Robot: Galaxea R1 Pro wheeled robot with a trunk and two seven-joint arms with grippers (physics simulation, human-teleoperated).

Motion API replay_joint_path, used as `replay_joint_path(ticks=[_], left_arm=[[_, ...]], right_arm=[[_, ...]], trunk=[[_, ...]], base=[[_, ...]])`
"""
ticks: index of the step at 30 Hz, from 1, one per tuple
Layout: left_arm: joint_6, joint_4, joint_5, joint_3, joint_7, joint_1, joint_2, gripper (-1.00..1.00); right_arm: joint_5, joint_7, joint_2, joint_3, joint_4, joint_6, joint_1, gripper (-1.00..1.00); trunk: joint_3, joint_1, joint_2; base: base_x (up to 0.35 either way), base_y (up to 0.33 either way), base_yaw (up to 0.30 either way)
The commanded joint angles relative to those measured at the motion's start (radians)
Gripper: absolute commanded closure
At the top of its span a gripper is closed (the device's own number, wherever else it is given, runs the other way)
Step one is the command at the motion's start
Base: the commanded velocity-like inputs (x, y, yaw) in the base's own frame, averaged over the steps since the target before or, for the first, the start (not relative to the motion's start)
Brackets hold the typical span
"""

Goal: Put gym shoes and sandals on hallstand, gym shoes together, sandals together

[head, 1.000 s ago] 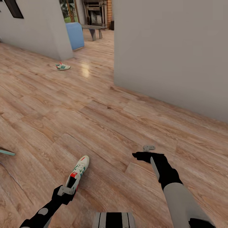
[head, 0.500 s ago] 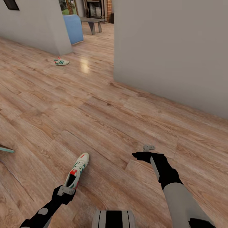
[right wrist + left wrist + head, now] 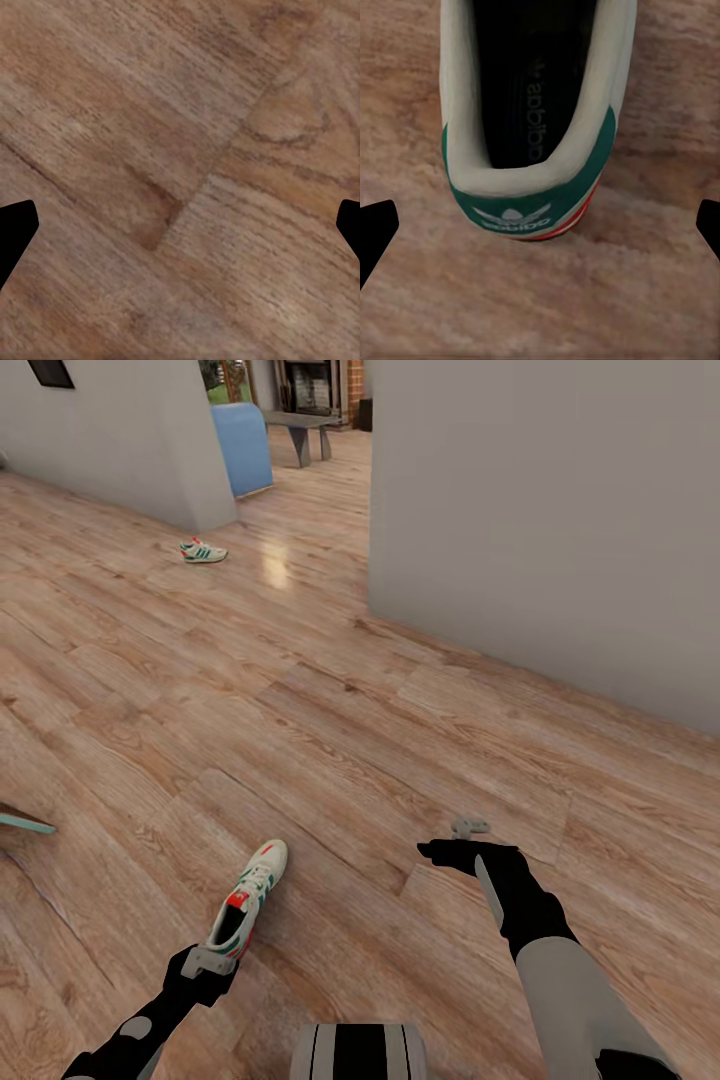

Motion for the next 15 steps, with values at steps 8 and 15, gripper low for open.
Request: replay_joint_path(ticks=[8, 15], left_arm=[[-0.003, -0.001, -0.004, 0.009, -0.007, -0.001, 0.0, -1.0], [-0.002, -0.001, -0.004, 0.009, -0.007, -0.001, 0.0, -1.0]], right_arm=[[0.011, 0.009, 0.001, -0.005, -0.001, 0.004, 0.0, -1.0], [0.011, 0.009, 0.001, -0.005, -0.001, 0.004, 0.0, -1.0]], trunk=[[-0.018, 0.002, -0.001], [-0.027, 0.002, -0.001]], base=[[0.0, 0.0, 0.004], [0.0, 0.0, 0.0]])
